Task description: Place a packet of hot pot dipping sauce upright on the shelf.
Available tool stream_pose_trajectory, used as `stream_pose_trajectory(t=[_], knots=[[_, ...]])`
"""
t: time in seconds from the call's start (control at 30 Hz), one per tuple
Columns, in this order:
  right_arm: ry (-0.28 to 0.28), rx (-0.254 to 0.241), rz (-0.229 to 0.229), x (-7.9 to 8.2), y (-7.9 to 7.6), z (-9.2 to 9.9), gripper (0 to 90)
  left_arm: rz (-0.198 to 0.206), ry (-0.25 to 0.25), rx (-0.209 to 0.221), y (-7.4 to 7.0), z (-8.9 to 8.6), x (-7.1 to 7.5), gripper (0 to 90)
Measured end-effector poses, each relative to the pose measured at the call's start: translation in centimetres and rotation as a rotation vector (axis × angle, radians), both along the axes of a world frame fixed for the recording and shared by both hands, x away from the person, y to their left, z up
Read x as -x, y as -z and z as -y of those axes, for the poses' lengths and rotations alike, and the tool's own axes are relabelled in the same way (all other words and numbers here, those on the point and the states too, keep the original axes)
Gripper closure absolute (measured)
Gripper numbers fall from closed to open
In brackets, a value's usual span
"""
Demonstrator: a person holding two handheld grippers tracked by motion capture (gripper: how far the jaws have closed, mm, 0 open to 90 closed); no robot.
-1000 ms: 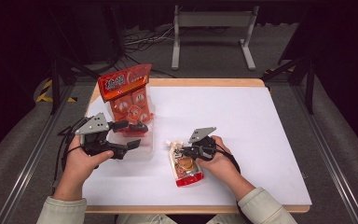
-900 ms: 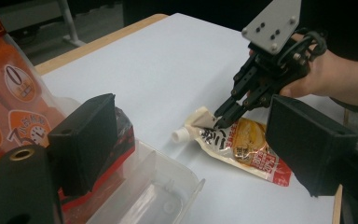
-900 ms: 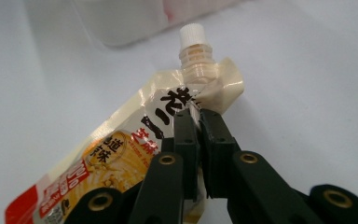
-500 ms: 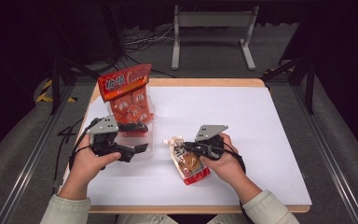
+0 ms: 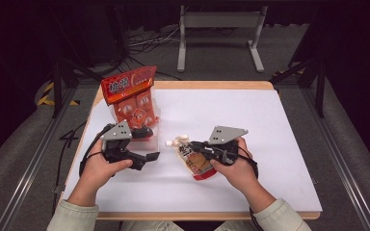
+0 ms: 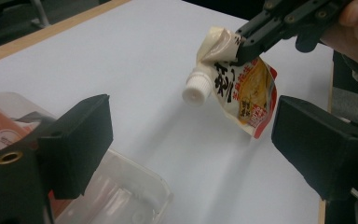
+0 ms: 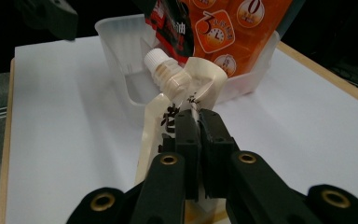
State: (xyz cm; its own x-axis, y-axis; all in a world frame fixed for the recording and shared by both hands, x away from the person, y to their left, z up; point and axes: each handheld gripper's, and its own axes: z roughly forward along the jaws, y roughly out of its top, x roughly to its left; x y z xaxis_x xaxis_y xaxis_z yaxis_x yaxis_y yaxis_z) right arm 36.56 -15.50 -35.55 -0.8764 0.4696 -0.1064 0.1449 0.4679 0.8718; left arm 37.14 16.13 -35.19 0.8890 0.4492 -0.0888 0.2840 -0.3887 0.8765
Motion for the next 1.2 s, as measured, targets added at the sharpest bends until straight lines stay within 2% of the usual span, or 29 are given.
stream_pose_trajectory(t=[0.17, 0.23, 0.47, 0.6, 0.8, 0.97, 1.0, 1.1, 1.2], knots=[[-0.016, -0.029, 0.021, 0.5, -0.7, -0.1, 87.7, -0.018, 0.025, -0.004, 0.5, 1.0, 0.0, 13.4], [-0.027, -0.044, 0.011, 0.7, -0.9, -0.2, 87.7, -0.020, 0.034, -0.013, 0.7, 1.5, 0.0, 13.4], [-0.052, -0.070, 0.029, 1.6, -1.4, -0.7, 87.7, -0.039, 0.065, -0.022, 1.3, 2.8, 0.2, 14.1], [-0.076, -0.105, 0.008, 1.8, -1.5, -0.8, 87.7, -0.070, 0.094, 0.019, 1.6, 3.6, 0.3, 16.3], [-0.089, -0.119, 0.008, 2.0, -1.5, -1.1, 87.7, -0.091, 0.119, 0.009, 2.5, 4.5, 0.2, 22.0], [-0.097, -0.142, 0.000, 2.1, -1.6, -1.1, 87.7, -0.100, 0.156, 0.018, 3.0, 5.2, 0.2, 33.1], [-0.099, -0.143, -0.002, 2.1, -1.6, -1.1, 87.8, -0.101, 0.166, 0.020, 3.0, 5.3, 0.2, 36.7], [-0.101, -0.142, -0.002, 2.2, -1.5, -1.1, 87.7, -0.139, 0.202, 0.055, 3.1, 5.3, 0.3, 48.1], [-0.105, -0.142, -0.011, 2.1, -1.5, -1.2, 87.7, -0.140, 0.195, 0.046, 3.2, 5.3, 0.3, 60.4]])
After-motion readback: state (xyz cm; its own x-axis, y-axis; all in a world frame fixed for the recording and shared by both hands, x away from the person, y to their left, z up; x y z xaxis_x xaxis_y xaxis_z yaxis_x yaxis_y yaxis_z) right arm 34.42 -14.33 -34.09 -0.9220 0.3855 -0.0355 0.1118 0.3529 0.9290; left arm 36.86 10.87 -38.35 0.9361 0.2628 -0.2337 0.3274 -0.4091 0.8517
